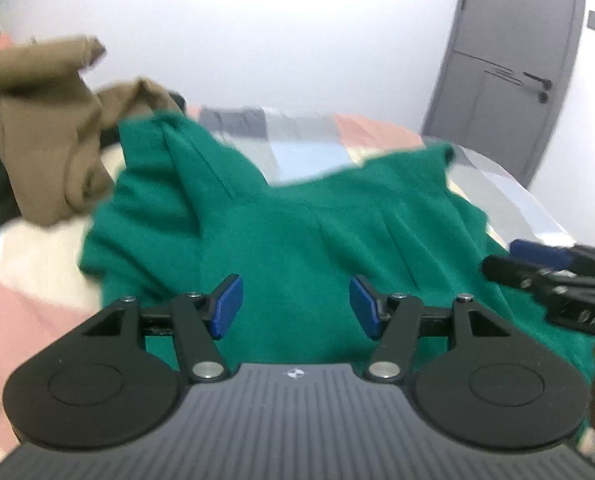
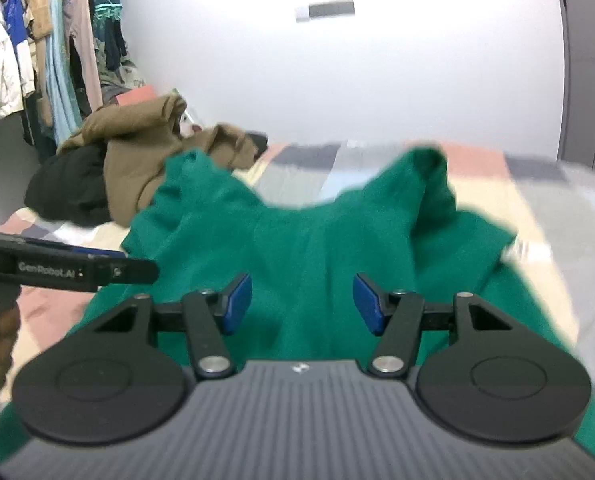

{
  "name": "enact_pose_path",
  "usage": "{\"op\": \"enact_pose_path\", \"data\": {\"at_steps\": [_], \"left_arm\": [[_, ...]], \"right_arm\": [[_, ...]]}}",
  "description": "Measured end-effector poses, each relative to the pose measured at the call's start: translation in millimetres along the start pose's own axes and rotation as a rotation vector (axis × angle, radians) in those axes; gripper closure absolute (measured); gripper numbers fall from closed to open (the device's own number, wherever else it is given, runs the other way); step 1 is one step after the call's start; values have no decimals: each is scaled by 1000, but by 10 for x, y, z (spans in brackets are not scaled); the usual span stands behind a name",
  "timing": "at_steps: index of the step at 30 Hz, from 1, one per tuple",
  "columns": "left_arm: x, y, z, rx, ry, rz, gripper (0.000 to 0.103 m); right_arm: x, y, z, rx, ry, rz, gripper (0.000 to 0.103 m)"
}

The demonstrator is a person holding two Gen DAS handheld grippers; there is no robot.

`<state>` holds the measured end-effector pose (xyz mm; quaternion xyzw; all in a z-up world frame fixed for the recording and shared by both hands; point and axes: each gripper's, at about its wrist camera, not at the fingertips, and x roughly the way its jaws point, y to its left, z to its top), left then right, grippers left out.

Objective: Fold large clothes

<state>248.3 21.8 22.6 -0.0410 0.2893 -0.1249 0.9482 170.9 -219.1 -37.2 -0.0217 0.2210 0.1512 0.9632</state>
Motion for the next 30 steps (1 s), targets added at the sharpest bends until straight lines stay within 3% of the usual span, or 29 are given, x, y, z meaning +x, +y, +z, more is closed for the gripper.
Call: {"op": "enact_pose_path", "data": {"at_steps": [10, 15, 20, 22, 25, 30], "left_arm": [[808, 278, 759, 9, -52, 119, 38], [1274, 453, 1027, -2, -69, 172, 38], [1670, 695, 1027, -1, -61, 191, 41], [1785, 800, 958, -13, -42, 200, 44], [1914, 931, 823, -6, -12, 201, 46], [2038, 1138, 668, -72, -10, 157, 48]], "right_arm": [[909, -410, 752, -8, -49, -78, 45], [1444, -687, 904, 5, -34, -112, 46], [1846, -985, 831, -59, -19, -153, 46], [1984, -1165, 747, -19, 0, -175, 46], [2094, -1407, 583, 85, 25, -151, 46], [2306, -1562, 305, 137, 48, -101, 46]]}}
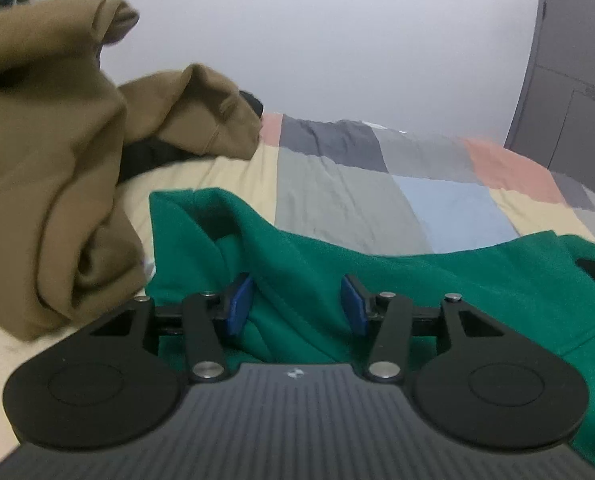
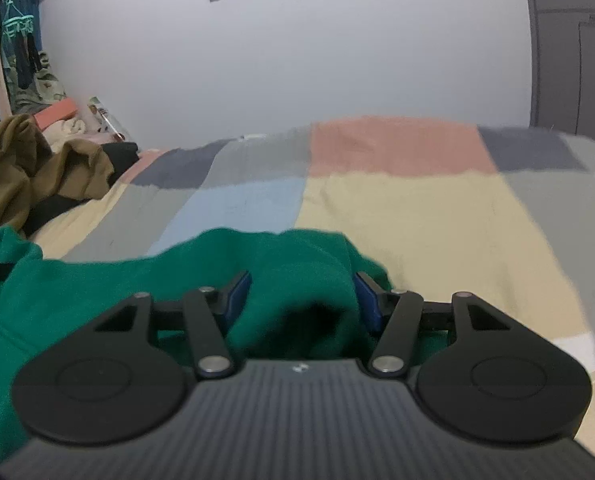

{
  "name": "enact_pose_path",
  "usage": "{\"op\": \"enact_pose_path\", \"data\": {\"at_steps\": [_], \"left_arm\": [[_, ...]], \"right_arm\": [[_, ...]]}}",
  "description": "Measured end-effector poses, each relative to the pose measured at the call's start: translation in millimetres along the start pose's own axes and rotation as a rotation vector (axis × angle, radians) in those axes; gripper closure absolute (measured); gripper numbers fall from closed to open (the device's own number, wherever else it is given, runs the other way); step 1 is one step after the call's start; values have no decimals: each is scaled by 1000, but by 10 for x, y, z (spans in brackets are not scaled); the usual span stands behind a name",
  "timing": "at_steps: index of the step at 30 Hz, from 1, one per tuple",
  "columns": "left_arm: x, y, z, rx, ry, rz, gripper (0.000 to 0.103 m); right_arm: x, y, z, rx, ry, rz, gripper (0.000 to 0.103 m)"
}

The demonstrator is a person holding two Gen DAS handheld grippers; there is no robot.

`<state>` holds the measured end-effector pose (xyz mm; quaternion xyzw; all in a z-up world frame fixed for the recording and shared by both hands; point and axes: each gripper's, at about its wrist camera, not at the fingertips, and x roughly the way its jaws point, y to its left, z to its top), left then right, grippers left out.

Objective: Fold large clothes

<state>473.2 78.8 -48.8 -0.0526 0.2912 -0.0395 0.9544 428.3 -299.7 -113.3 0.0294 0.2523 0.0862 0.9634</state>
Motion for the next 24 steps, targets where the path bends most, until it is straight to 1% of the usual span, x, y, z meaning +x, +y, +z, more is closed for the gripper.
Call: {"op": "enact_pose_path", "data": {"at_steps": [5, 8, 12, 15, 17, 20, 24], "left_arm": [[34, 18, -18, -34, 4, -5, 48], [-119, -43, 20, -48, -29, -3, 47], [-347, -160, 88, -55, -19, -20, 47], [-611, -257, 127, -36, -41, -36, 47], [-840, -321, 129, -43, -67, -17, 46], [-1178, -431, 101, -67, -72, -57, 45], [-1635, -591, -5, -48, -70, -82, 44]], "right_arm": [[113, -26, -72, 0, 9, 7, 44], [85, -23, -54, 1, 1, 6, 44], [-51, 22, 36, 6, 1, -13, 44], [-256, 111, 121, -9, -15, -9, 44], [-440, 192, 166, -17, -30, -25, 44], [-740, 337, 209, -37, -36, -23, 43], [-1208, 529, 191, -61, -56, 17, 45]]}}
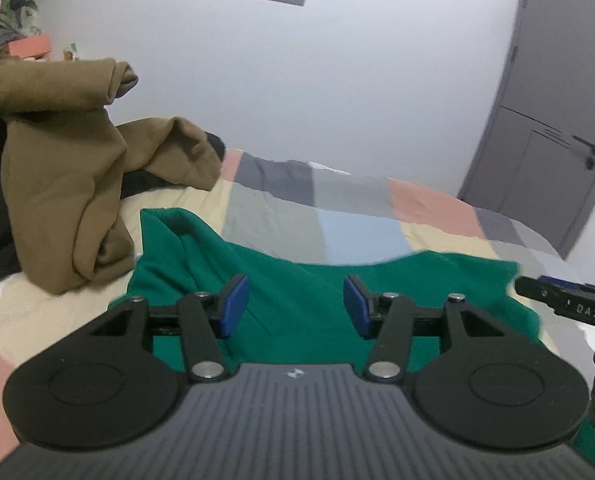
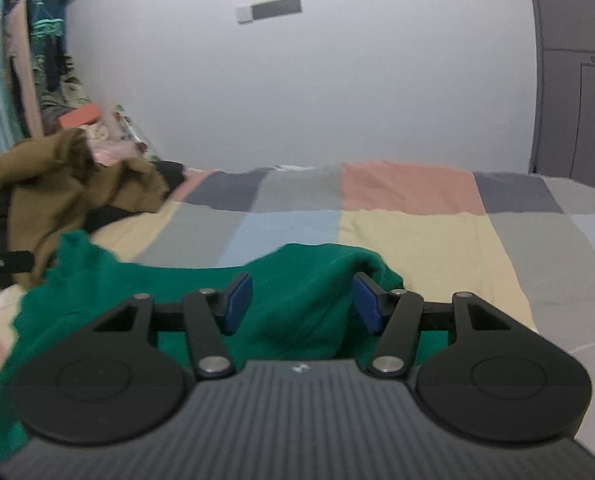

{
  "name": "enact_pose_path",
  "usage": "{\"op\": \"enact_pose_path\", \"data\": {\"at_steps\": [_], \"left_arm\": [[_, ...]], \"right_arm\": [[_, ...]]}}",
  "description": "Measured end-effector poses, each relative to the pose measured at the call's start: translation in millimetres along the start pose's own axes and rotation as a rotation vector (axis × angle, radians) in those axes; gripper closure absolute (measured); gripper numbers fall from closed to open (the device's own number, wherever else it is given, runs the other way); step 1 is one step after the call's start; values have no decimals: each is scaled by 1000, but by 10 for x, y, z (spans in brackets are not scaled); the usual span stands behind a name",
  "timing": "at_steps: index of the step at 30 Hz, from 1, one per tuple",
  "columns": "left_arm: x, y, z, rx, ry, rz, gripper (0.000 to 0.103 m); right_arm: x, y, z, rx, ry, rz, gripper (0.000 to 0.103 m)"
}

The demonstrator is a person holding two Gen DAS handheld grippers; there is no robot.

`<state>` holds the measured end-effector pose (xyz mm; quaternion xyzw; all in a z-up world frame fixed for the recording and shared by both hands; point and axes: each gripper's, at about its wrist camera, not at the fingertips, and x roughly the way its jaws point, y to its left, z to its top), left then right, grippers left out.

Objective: Fold large clothes

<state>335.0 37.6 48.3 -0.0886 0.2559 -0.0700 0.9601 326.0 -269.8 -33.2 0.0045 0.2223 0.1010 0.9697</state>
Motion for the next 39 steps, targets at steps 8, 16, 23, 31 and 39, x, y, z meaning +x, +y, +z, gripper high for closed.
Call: {"op": "enact_pose_path", "data": {"at_steps": [8, 16, 23, 31, 39], "left_arm": [[-977, -154, -280, -19, 77, -45, 42], [-1649, 270, -672, -195, 228, -27, 36], [-1726, 670, -1134, -341, 392, 36, 35], [-1620, 973, -1416, -464, 459, 50, 32], [-1527, 1254, -1646, -652, 531, 52, 32]], "right_arm": [[-896, 199, -232, 30, 54, 30, 45], [-1468, -109, -561, 179, 135, -35, 45], [-1662, -469, -920, 209, 245, -152, 45], [-1640, -1074, -1167, 430, 316, -283, 21], [-1387, -1326, -1510, 651, 474, -132, 18]]}}
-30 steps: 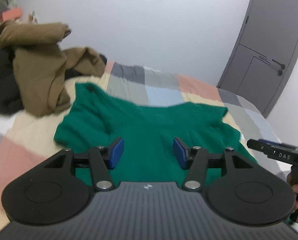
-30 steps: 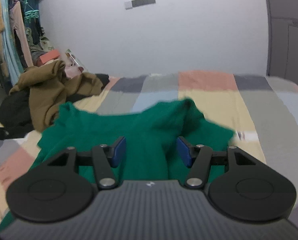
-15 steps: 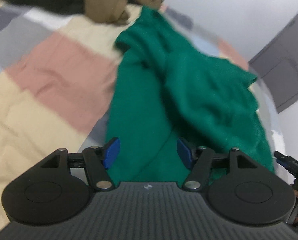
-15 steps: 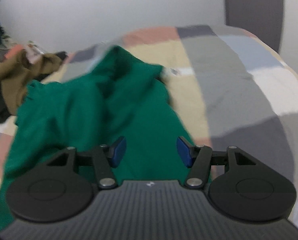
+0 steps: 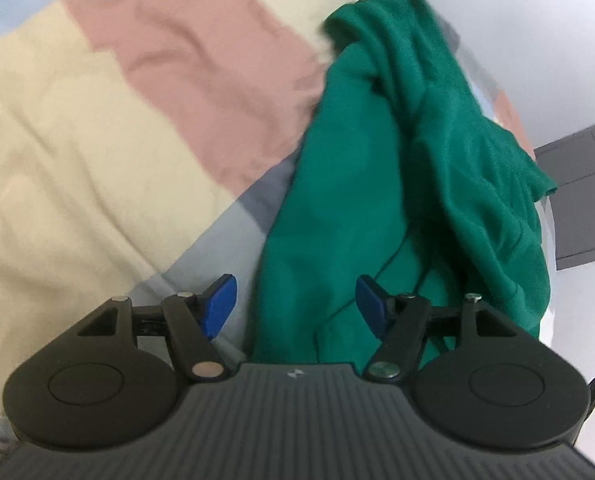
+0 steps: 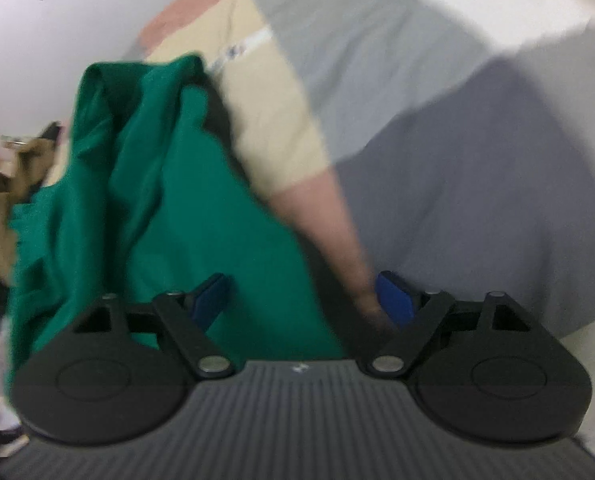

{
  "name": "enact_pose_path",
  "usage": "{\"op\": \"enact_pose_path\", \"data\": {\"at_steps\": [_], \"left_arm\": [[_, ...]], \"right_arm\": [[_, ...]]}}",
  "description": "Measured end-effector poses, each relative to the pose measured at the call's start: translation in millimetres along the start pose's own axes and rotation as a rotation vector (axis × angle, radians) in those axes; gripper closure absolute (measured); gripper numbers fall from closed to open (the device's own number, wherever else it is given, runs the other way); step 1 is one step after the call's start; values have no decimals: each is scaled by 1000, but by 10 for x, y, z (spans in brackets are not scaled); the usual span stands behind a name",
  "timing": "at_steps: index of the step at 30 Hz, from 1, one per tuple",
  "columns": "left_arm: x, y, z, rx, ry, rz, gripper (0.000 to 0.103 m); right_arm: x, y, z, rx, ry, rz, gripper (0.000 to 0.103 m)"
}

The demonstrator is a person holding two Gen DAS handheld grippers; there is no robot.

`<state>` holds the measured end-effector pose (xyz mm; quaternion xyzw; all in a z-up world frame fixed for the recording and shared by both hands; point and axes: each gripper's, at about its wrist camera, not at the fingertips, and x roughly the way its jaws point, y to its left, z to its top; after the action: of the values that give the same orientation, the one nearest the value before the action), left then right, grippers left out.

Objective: Fold large clothes

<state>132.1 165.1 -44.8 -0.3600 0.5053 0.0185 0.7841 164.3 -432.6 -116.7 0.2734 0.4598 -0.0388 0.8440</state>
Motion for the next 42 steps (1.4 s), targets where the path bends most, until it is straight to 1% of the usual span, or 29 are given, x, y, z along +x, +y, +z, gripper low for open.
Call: {"op": "enact_pose_path", "data": {"at_steps": [2, 4, 7, 10, 11, 12, 14, 17, 18, 19, 20, 21, 23, 24, 26, 27, 28, 30, 32, 33, 34, 35, 36, 37, 38, 39, 40, 41, 42], "left_arm": [[13, 54, 12, -42, 7, -26, 32], [37, 60, 19, -56, 18, -38, 32], [108, 65, 1, -74, 57, -85, 32], [183, 42, -44, -60, 100, -110, 32], [193, 31, -62, -48, 103, -111, 30], [198, 25, -82, -44, 103, -116, 27], [208, 35, -107, -50, 112, -138, 23], [198, 8, -136, -39, 121, -164, 23], [183, 6, -142, -47, 123, -193, 23], [162, 6, -145, -57, 116, -231, 23], [105, -5, -146, -60, 103, -288, 23], [68, -27, -149, -54, 98, -329, 23], [1, -67, -158, -44, 90, -399, 23], [-19, -86, -177, -37, 85, -417, 23], [-11, -119, -230, -20, 89, -389, 23], [19, -124, -249, -14, 99, -360, 23], [55, -105, -257, -15, 116, -335, 23], [161, -75, -280, -36, 160, -288, 23], [241, -70, -301, -35, 174, -228, 23], [273, -78, -309, -30, 182, -220, 23], [297, -96, -316, -22, 193, -229, 23], [305, -140, -310, -1, 201, -244, 24], [280, -178, -311, 20, 191, -263, 26], [243, -195, -319, 30, 169, -292, 27], [201, -220, -309, 39, 148, -331, 28], [195, -206, -293, 50, 143, -350, 32], [187, -224, -300, 61, 141, -355, 34], [189, -241, -301, 67, 142, -345, 41], [206, -239, -316, 71, 142, -317, 50]], "right_arm": [[-13, 3, -31, 24, 16, 83, 18], [-12, 3, -62, 56, 40, 189, 18], [-35, 87, -98, 57, 62, 302, 18], [-52, 153, -102, 52, 68, 382, 18], [-78, 173, -96, 47, 69, 389, 18], [-76, 205, -92, 41, 71, 382, 18], [-54, 207, -96, 47, 86, 345, 18], [69, 214, -121, 39, 133, 229, 20], [116, 235, -130, 27, 153, 198, 19], [137, 252, -143, 12, 165, 194, 18], [147, 287, -149, -7, 172, 200, 18], [148, 329, -155, -27, 179, 216, 18], [144, 390, -156, -48, 187, 279, 18], [124, 406, -152, -56, 182, 317, 17], [63, 411, -135, -68, 159, 405, 18], [36, 419, -133, -72, 151, 438, 18], [23, 432, -133, -75, 147, 452, 18], [58, 443, -143, -81, 158, 421, 19], [126, 429, -161, -75, 195, 362, 19], [186, 424, -178, -72, 218, 315, 21], [252, 423, -189, -79, 241, 260, 26], [267, 420, -209, -92, 255, 223, 32], [288, 436, -214, -107, 258, 205, 33], [290, 465, -217, -123, 256, 203, 36], [283, 500, -219, -138, 251, 200, 47], [264, 533, -222, -158, 238, 194, 57], [241, 571, -229, -181, 226, 201, 59], [225, 618, -243, -202, 220, 210, 64], [202, 668, -269, -230, 211, 217, 68]]}}
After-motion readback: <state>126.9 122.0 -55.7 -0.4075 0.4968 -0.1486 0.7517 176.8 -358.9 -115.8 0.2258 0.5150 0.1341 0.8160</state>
